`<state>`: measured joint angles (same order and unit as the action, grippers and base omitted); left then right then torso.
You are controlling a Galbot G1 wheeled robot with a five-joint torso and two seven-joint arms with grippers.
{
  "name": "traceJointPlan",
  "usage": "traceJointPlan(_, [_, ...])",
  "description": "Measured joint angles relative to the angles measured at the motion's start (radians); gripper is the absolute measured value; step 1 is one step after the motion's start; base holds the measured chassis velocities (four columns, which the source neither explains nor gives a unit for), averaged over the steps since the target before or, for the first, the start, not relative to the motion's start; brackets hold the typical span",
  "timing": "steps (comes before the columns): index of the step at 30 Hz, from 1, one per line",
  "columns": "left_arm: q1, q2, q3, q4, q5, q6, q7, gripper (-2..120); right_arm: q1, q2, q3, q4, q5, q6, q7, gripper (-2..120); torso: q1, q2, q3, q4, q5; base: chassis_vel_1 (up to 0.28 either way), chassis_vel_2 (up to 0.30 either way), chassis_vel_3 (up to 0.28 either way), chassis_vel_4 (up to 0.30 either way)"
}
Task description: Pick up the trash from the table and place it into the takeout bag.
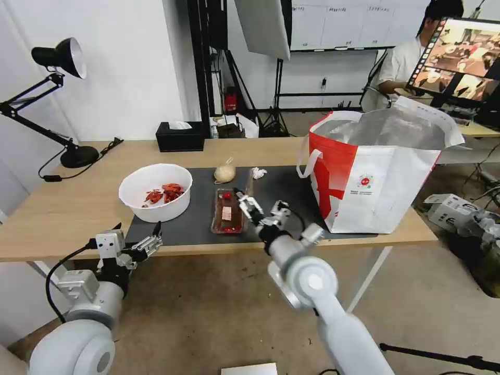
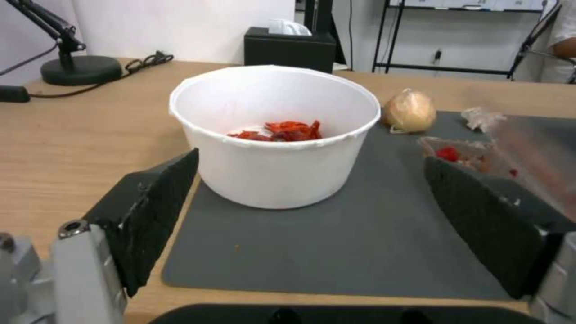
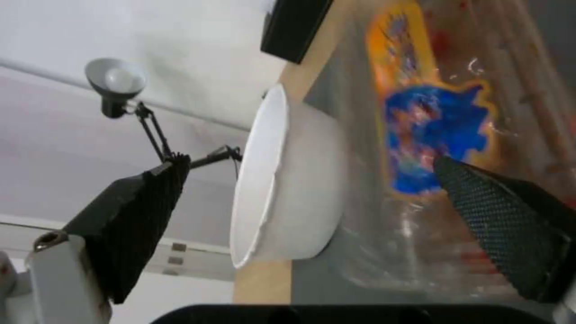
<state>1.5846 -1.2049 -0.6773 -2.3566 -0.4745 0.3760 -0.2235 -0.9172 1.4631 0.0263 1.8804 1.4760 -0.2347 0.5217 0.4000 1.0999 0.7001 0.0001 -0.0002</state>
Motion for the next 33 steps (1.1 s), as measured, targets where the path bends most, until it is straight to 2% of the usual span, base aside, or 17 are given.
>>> traceJointPlan(8, [-0.001, -0.003, -0.001, 0.002, 0.001, 0.000, -0.001, 100, 0.064, 0.030, -0.017, -0.038, 0.038, -0.014, 0.056, 100, 0.000, 0.000, 0.000, -0.0001, 0.0000, 0.000, 0.000, 0.000, 0.000])
traceJointPlan(15, [-0.003, 0.004, 0.000, 0.006, 0.001, 0.000, -0.001, 100, 0.064, 0.000, -0.019, -0.038, 0.040, -0.017, 0.057, 100, 0.000, 0.000, 0.000, -0.0002, 0.0002, 0.000, 0.000, 0.000, 0.000])
traceJointPlan(19, [-0.004, 0.001, 0.000, 0.006, 0.001, 0.001, -0.002, 100, 0.064, -0.029, -0.021, -0.027, -0.007, -0.028, 0.028, 100, 0.000, 0.000, 0.000, -0.0002, 0.0003, 0.000, 0.000, 0.000, 0.000])
traceJointPlan(21, [-0.004, -0.001, 0.001, 0.006, 0.001, 0.001, -0.002, 100, 0.063, -0.056, -0.031, -0.023, -0.092, -0.035, -0.004, 100, 0.000, 0.000, 0.000, -0.0002, 0.0002, 0.000, 0.000, 0.000, 0.000])
traceJointPlan(22, [-0.004, -0.001, 0.001, 0.006, 0.001, 0.001, -0.002, 100, 0.063, -0.056, -0.031, -0.023, -0.092, -0.035, -0.004, 100, 0.000, 0.000, 0.000, -0.0002, 0.0002, 0.000, 0.000, 0.000, 0.000])
traceJointPlan(24, [-0.005, -0.001, 0.001, 0.004, 0.001, 0.001, -0.003, 100, 0.063, -0.099, -0.047, -0.021, -0.268, -0.039, -0.068, 100, 0.000, 0.000, 0.000, -0.0001, 0.0003, 0.000, 0.000, 0.000, 0.000])
traceJointPlan(25, [-0.005, -0.001, 0.001, 0.004, 0.001, 0.001, -0.003, 100, 0.063, -0.099, -0.047, -0.021, -0.268, -0.039, -0.068, 100, 0.000, 0.000, 0.000, -0.0001, 0.0003, 0.000, 0.000, 0.000, 0.000])
traceJointPlan(27, [-0.005, -0.002, 0.001, 0.002, 0.001, 0.001, -0.003, 100, 0.068, -0.135, -0.054, -0.022, -0.416, -0.039, -0.130, 100, 0.000, 0.000, 0.000, -0.0002, 0.0003, 0.000, 0.000, 0.000, 0.000])
traceJointPlan(28, [-0.005, -0.002, 0.001, 0.002, 0.001, 0.001, -0.003, 100, 0.068, -0.135, -0.054, -0.022, -0.416, -0.039, -0.130, 100, 0.000, 0.000, 0.000, -0.0002, 0.0003, 0.000, 0.000, 0.000, 0.000])
traceJointPlan(30, [-0.006, -0.004, 0.002, 0.001, 0.001, 0.001, -0.003, 100, 0.075, -0.167, -0.054, -0.025, -0.537, -0.035, -0.183, 100, 0.000, 0.000, 0.000, -0.0002, 0.0003, 0.000, 0.000, 0.000, 0.000])
traceJointPlan(31, [-0.006, -0.004, 0.002, 0.001, 0.001, 0.001, -0.003, 100, 0.075, -0.167, -0.054, -0.025, -0.537, -0.035, -0.183, 100, 0.000, 0.000, 0.000, -0.0002, 0.0003, 0.000, 0.000, 0.000, 0.000])
traceJointPlan(33, [-0.007, -0.006, 0.002, 0.001, 0.001, 0.001, -0.003, 100, 0.081, -0.206, -0.053, -0.033, -0.691, -0.019, -0.242, 100, 0.000, 0.000, 0.000, -0.0001, 0.0003, 0.000, 0.000, 0.000, 0.000])
